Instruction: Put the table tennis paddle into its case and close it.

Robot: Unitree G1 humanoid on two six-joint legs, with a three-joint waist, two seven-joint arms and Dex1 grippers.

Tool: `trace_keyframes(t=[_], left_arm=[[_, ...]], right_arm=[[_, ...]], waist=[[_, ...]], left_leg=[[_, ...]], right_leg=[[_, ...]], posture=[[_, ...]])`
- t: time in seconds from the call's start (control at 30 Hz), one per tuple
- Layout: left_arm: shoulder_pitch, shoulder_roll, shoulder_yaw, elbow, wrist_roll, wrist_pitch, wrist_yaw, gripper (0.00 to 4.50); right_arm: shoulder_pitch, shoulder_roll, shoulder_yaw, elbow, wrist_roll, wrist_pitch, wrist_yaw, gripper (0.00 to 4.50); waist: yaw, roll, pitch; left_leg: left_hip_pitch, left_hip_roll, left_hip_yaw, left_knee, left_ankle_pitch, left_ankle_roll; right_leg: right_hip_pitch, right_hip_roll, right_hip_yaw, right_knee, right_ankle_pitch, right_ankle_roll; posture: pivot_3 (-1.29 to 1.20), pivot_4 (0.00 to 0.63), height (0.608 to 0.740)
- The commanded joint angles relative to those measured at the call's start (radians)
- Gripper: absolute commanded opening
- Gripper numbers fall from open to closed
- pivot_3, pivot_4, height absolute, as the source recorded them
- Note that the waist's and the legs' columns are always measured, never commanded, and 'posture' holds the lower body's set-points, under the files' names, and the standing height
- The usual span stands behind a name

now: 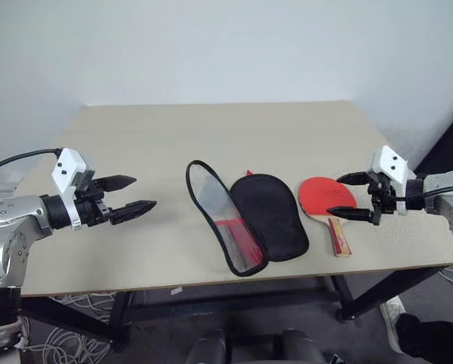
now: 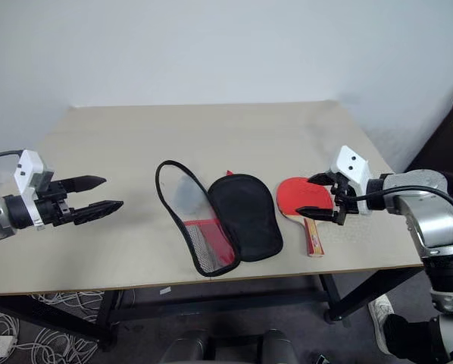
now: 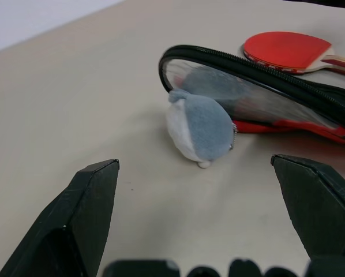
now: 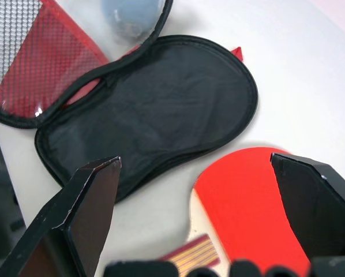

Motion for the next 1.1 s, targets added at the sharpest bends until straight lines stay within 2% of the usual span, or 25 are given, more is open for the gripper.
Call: trace_keyframes(t=[0.03, 0.4, 0.83, 1.1], left_arm=[[-0.003, -0.007, 0.014, -0.026, -0.019, -0.007, 0.000, 4.48], [0.010, -0.015, 0.014, -0.018, -0.013, -0.022, -0.027, 4.48], [0.005, 0.003, -0.034, -0.013, 0.007, -0.020, -0.077, 4.48], [0.056, 0.000, 0.006, -0.039, -0.014, -0.017, -0.057, 4.48]], right_arm=[[0.015, -0.010, -0.035, -0.042, 0.002, 0.008, -0.021, 4.50], [0.128, -0.022, -0.099, -0.176, 0.065, 0.125, -0.077, 4.50], [0.142, -0.033, -0.130, -0.191, 0.109, 0.172, -0.071, 4.50], [0.120, -0.001, -0.092, -0.185, 0.107, 0.178, -0.093, 4.50]], waist=[[0.001, 0.000, 0.000], [0.002, 0.000, 0.000], [0.002, 0.000, 0.000], [0.002, 0.000, 0.000]], left_leg=[[0.000, 0.000, 0.000, 0.000, 0.000, 0.000], [0.000, 0.001, 0.000, 0.002, -0.001, 0.000], [0.000, 0.001, 0.000, 0.003, -0.001, 0.001], [0.000, 0.002, 0.001, 0.003, -0.001, 0.001]], right_leg=[[0.000, 0.000, 0.000, 0.000, 0.000, 0.000], [0.001, 0.001, 0.000, 0.001, 0.000, 0.000], [0.001, 0.001, -0.001, 0.000, 0.000, 0.000], [0.000, 0.001, 0.000, 0.001, 0.000, 0.000]], posture=[[0.00, 0.000, 0.740], [0.00, 0.000, 0.740], [0.00, 0.000, 0.740], [0.00, 0.000, 0.740]])
